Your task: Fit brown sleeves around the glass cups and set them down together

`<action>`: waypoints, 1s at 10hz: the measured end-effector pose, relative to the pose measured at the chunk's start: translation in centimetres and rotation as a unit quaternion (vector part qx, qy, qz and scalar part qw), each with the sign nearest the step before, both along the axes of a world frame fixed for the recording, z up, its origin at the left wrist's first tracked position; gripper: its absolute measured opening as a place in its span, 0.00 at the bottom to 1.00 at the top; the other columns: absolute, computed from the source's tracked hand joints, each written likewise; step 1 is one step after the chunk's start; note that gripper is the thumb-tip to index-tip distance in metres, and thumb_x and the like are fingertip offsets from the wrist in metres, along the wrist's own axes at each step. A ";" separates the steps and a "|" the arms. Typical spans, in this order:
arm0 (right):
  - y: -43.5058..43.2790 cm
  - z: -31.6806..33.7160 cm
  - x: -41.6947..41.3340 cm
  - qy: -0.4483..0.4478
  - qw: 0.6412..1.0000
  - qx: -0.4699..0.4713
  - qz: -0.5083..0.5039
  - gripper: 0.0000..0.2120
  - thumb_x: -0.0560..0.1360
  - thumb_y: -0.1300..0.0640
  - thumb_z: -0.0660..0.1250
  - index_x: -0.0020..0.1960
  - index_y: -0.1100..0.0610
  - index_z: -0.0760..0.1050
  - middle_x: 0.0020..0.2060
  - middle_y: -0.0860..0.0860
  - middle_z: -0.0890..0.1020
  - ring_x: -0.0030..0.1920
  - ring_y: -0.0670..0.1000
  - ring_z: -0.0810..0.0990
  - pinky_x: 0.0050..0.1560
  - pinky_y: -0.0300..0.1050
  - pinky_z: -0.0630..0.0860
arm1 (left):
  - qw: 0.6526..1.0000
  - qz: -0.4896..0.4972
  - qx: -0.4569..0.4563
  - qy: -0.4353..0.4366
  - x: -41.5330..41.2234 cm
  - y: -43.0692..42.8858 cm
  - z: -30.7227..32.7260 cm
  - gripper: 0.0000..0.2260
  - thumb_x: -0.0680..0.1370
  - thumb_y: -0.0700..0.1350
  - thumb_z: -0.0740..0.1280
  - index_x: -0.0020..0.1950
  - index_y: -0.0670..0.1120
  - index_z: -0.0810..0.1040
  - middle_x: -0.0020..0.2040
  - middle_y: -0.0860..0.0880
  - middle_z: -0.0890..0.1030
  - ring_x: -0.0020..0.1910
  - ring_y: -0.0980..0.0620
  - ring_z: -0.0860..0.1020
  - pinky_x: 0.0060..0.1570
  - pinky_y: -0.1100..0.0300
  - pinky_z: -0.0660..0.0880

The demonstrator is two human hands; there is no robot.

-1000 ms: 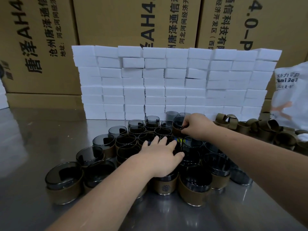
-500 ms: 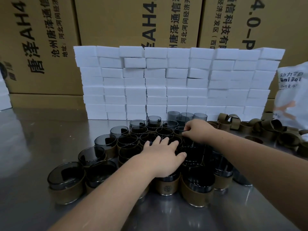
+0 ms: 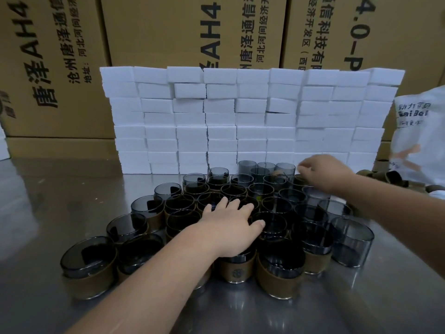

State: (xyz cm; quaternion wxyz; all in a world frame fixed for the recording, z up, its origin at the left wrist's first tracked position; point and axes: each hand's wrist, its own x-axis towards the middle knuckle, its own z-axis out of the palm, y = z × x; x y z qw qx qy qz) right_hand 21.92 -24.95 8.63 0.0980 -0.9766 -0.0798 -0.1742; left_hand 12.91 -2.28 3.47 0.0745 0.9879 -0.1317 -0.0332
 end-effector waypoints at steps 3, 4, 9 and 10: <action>-11.8 -1.7 -0.2 0.117 0.952 -0.174 -0.224 0.27 0.77 0.53 0.57 0.75 0.50 0.57 0.69 0.55 0.65 0.70 0.58 0.61 0.66 0.47 0.62 | 1.000 0.003 -0.003 0.002 -0.1 -0.1 0.1 0.27 0.79 0.63 0.45 0.76 0.55 0.48 0.78 0.50 0.48 0.76 0.47 0.42 0.71 0.44 0.41; -12.0 -3.4 -0.1 0.174 0.945 -0.178 -0.214 0.33 0.77 0.48 0.58 0.77 0.49 0.47 0.76 0.54 0.51 0.75 0.58 0.50 0.72 0.54 0.57 | 1.000 0.002 -0.001 0.003 -0.1 -0.1 0.2 0.27 0.79 0.62 0.45 0.76 0.55 0.48 0.78 0.50 0.48 0.76 0.47 0.42 0.71 0.44 0.41; -10.0 -4.9 -0.7 0.084 0.981 -0.007 -0.174 0.11 0.73 0.51 0.68 0.34 0.54 0.73 0.32 0.51 0.77 0.34 0.48 0.75 0.32 0.42 0.71 | 1.000 -0.001 -0.001 0.005 -0.1 0.0 0.2 0.27 0.79 0.63 0.45 0.76 0.55 0.48 0.78 0.50 0.48 0.76 0.47 0.42 0.71 0.43 0.41; -9.6 -2.7 -1.2 0.031 0.984 0.052 -0.165 0.09 0.76 0.54 0.60 0.47 0.59 0.75 0.38 0.57 0.80 0.38 0.56 0.77 0.38 0.48 0.76 | 1.000 -0.001 0.002 0.006 -0.3 0.0 0.4 0.27 0.79 0.62 0.45 0.76 0.55 0.48 0.78 0.50 0.48 0.76 0.47 0.42 0.71 0.43 0.42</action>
